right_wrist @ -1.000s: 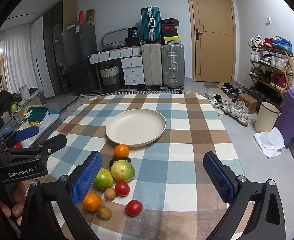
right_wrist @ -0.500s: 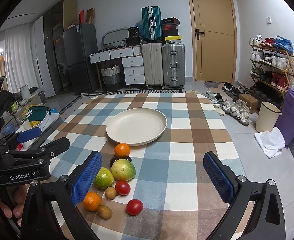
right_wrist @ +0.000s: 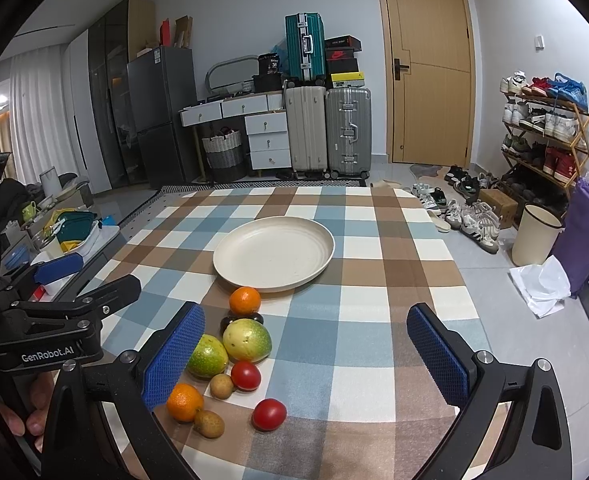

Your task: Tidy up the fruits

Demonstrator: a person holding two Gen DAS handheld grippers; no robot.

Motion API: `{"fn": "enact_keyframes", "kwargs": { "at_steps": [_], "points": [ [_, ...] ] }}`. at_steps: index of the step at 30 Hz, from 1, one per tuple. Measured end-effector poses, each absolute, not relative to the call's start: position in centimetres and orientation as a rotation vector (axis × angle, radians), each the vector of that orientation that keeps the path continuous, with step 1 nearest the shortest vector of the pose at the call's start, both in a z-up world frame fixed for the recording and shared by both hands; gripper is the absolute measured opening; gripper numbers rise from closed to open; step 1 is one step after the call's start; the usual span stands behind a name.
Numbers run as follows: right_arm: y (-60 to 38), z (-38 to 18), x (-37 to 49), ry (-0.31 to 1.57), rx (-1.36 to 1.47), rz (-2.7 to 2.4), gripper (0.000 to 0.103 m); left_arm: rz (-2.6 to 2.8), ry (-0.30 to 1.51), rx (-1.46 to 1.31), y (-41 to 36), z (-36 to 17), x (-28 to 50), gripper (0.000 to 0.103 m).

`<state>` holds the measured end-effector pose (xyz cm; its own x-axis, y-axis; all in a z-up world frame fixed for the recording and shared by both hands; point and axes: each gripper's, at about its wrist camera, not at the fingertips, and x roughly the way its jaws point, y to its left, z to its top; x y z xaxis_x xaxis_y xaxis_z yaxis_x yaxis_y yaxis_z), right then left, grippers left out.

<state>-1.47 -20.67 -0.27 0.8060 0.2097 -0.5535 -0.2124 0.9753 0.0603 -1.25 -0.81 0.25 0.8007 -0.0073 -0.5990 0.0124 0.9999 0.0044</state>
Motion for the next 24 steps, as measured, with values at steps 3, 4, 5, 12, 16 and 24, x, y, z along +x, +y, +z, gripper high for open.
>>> {"fn": "enact_keyframes", "kwargs": {
  "at_steps": [3,4,5,12,16,24],
  "points": [
    [-20.7,-0.4,-1.6,0.594,-0.008,0.219,0.103,-0.009,0.643,0.01,-0.9,0.2,-1.3,0.101],
    [-20.6,-0.4,-1.6,0.594,-0.008,0.218,0.103,-0.01,0.644,0.009,-0.8,0.3,-1.3,0.101],
    [-20.6,-0.4,-1.7,0.594,-0.008,0.218,0.103,-0.012,0.647,0.01,-0.9,0.2,-1.2,0.101],
    [-20.5,-0.5,-1.6,0.593,-0.013,0.225,0.103,-0.014,0.657,0.016,-1.1,0.1,-1.1,0.101],
    [-20.5,-0.6,-1.6,0.595,-0.011,0.225,0.103,-0.02,0.664,0.018,-1.0,-0.1,-0.9,0.101],
    [-20.7,-0.4,-1.6,0.599,-0.005,0.215,0.103,-0.065,0.73,-0.004,-0.1,-2.1,-0.1,0.101]
  ]
}}
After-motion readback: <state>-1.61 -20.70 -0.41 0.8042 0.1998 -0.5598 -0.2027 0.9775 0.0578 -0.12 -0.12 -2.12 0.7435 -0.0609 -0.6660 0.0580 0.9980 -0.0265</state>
